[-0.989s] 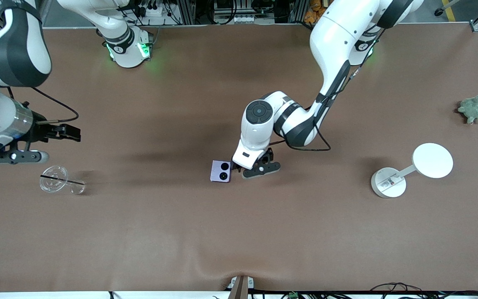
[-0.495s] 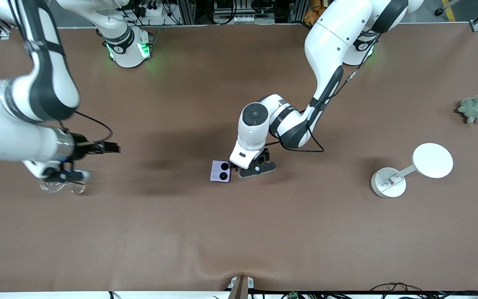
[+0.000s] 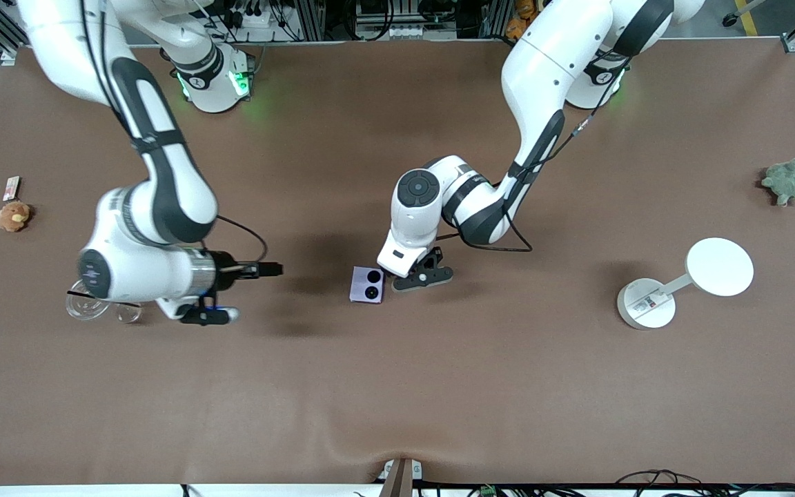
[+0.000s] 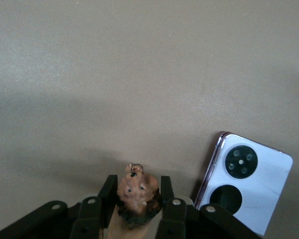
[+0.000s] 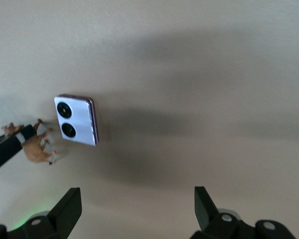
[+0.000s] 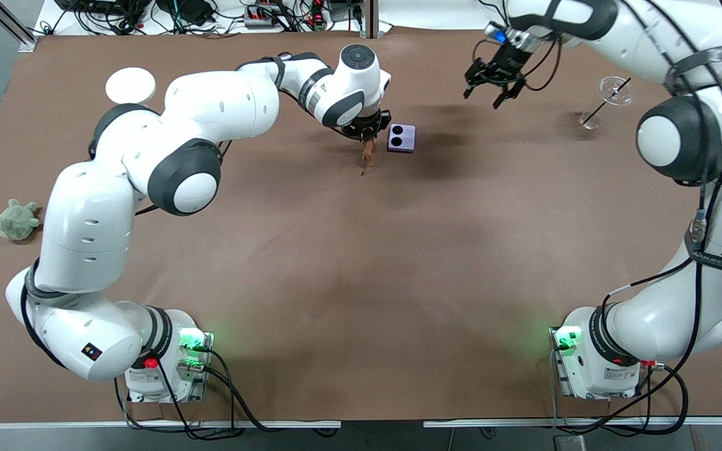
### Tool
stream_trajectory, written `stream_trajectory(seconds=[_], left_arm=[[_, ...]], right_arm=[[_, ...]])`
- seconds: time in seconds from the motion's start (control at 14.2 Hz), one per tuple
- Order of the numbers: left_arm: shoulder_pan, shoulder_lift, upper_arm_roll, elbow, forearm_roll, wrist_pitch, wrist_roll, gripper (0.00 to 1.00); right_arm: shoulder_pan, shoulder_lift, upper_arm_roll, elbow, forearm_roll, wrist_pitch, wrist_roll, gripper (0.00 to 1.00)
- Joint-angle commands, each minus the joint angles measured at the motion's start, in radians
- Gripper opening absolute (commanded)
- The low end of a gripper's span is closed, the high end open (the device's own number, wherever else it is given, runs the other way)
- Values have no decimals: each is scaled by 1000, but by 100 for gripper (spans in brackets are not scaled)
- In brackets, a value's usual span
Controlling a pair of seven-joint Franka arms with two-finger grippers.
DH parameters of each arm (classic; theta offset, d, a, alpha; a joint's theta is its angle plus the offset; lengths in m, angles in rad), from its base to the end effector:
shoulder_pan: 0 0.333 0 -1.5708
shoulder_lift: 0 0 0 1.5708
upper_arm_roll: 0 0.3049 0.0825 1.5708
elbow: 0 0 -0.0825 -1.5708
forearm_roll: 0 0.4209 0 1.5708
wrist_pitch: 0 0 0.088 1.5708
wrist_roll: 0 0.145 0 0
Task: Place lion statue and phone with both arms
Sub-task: 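Grasp the lion statue with the left gripper while the right gripper reaches the phone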
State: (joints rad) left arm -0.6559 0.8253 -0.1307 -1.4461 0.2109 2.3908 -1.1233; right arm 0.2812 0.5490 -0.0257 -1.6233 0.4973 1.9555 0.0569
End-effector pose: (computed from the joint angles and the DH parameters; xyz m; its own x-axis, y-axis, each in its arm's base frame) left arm 0.5519 -0.5240 0.1415 0.9640 0.2402 0.1138 0.2315 -0.9692 0.0841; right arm 0.6500 0.2210 0.2289 0.9624 0.0148 -0.2713 -0.0891 -0.9261 -0.3667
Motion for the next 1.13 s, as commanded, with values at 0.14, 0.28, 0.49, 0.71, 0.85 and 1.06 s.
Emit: stream_trajectory(seconds=[0.14, 0.28, 0.49, 0.71, 0.85, 1.06], left_arm=[[12, -21, 35, 12, 28, -13, -9, 0], [34, -57, 63, 12, 28, -22, 38, 0], [116, -107, 60, 15, 28, -76, 120, 0], [186, -155, 57, 10, 25, -159, 238, 0], [243, -176, 53, 7, 13, -193, 290, 0], [304, -181, 39, 0, 13, -197, 310, 0]], right_arm=[[94, 78, -8, 28, 21, 170, 23, 100], [145, 100, -13, 31, 18, 216, 49, 100], [185, 140, -13, 58, 10, 227, 148, 100], [217, 198, -13, 131, -60, 233, 193, 100], [240, 226, -13, 154, -100, 259, 245, 100], [283, 256, -14, 189, -173, 289, 264, 100]])
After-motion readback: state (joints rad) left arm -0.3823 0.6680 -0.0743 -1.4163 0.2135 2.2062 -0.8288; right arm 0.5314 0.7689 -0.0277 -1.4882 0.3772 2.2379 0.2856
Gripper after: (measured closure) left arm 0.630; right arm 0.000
